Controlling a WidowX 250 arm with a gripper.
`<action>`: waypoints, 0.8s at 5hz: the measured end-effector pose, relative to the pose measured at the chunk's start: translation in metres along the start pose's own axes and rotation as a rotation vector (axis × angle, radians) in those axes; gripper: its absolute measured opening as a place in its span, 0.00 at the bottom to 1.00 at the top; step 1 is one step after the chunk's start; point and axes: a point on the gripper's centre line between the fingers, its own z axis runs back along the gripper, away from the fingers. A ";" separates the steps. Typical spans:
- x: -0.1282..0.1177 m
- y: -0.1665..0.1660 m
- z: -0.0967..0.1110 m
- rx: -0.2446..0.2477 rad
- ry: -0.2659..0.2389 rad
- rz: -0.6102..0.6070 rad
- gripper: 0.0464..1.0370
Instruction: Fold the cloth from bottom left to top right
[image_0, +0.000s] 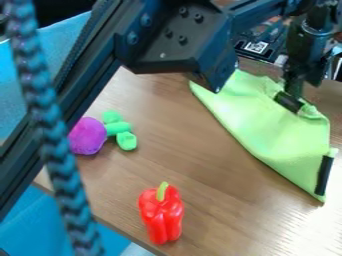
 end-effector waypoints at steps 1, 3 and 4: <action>-0.003 0.005 -0.012 0.008 0.038 0.005 0.97; 0.019 0.025 0.031 -0.018 0.016 -0.056 0.96; 0.024 0.048 0.062 0.020 -0.018 -0.162 0.96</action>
